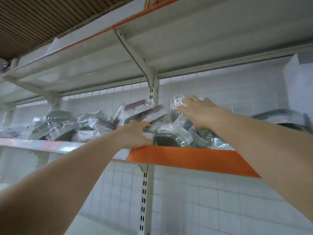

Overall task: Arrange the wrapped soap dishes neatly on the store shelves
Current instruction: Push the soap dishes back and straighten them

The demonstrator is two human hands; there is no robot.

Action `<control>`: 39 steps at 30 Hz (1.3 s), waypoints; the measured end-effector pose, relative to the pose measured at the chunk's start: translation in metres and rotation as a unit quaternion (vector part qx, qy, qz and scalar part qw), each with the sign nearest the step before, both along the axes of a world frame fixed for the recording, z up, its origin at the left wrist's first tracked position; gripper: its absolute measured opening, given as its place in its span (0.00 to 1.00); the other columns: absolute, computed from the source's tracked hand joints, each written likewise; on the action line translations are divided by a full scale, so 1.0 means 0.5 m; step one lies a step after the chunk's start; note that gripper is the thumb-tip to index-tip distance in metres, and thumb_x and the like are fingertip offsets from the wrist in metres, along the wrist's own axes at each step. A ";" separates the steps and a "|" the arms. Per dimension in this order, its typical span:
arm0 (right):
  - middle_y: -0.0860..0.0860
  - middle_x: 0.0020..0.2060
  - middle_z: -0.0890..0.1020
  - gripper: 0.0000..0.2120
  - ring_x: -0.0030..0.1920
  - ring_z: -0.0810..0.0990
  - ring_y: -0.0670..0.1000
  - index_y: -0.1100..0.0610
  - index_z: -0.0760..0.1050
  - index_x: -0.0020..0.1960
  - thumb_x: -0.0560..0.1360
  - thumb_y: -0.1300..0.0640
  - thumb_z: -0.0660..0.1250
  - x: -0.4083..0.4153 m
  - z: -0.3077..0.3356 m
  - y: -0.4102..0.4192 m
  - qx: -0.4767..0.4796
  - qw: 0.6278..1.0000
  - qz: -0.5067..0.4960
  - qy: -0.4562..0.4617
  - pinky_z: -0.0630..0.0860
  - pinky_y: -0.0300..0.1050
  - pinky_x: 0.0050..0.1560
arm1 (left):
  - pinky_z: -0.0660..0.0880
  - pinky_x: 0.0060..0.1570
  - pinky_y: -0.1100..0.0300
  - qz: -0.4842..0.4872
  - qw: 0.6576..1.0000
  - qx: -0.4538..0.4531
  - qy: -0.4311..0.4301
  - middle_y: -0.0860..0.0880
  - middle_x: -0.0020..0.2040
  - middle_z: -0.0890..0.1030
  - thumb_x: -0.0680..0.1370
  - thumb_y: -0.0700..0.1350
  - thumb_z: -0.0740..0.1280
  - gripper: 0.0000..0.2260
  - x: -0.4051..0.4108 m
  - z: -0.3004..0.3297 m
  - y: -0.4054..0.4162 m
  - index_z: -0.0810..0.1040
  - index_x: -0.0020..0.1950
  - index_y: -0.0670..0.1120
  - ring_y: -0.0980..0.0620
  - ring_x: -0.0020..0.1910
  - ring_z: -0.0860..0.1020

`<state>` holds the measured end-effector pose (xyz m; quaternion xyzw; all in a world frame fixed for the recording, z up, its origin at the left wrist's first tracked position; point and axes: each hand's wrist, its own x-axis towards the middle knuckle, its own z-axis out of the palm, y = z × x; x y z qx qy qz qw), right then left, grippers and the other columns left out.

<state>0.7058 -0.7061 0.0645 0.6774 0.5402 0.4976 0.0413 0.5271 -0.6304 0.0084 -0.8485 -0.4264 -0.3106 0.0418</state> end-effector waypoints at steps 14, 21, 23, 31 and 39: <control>0.57 0.56 0.74 0.23 0.53 0.74 0.58 0.59 0.67 0.61 0.71 0.49 0.69 -0.055 -0.012 -0.095 0.237 0.952 0.094 0.167 0.67 0.47 0.45 | 0.70 0.45 0.58 -0.076 0.987 0.082 -0.114 0.46 0.60 0.77 0.72 0.64 0.66 0.27 -0.064 -0.004 0.055 0.73 0.66 0.51 0.49 0.48 0.75; 0.48 0.40 0.73 0.13 0.45 0.72 0.51 0.57 0.70 0.54 0.73 0.52 0.66 -0.121 -0.070 -0.171 0.368 0.819 0.216 0.384 0.66 0.43 0.41 | 0.72 0.33 0.61 -0.237 0.883 0.020 -0.404 0.51 0.34 0.71 0.74 0.61 0.65 0.18 -0.110 0.010 0.003 0.69 0.37 0.47 0.47 0.34 0.75; 0.47 0.37 0.72 0.10 0.42 0.74 0.50 0.56 0.69 0.48 0.73 0.52 0.66 -0.131 -0.086 -0.198 0.395 0.765 0.256 0.440 0.72 0.45 0.43 | 0.76 0.32 0.56 -0.299 0.852 0.000 -0.429 0.50 0.31 0.67 0.72 0.61 0.67 0.22 -0.100 0.002 -0.011 0.63 0.32 0.47 0.44 0.34 0.76; 0.53 0.40 0.78 0.10 0.37 0.78 0.50 0.56 0.72 0.43 0.72 0.50 0.66 -0.129 -0.134 -0.423 0.458 0.696 0.229 0.503 0.76 0.41 0.33 | 0.78 0.45 0.44 -0.447 0.815 0.025 -0.368 0.51 0.30 0.67 0.71 0.61 0.69 0.19 -0.010 -0.043 -0.161 0.70 0.34 0.48 0.48 0.36 0.72; 0.51 0.34 0.77 0.08 0.32 0.76 0.49 0.55 0.75 0.37 0.72 0.51 0.66 -0.061 -0.222 -0.778 0.537 0.692 0.090 0.475 0.78 0.43 0.35 | 0.78 0.42 0.50 -0.586 0.743 0.010 -0.324 0.46 0.38 0.79 0.63 0.71 0.65 0.23 0.158 -0.082 -0.440 0.76 0.41 0.53 0.46 0.40 0.77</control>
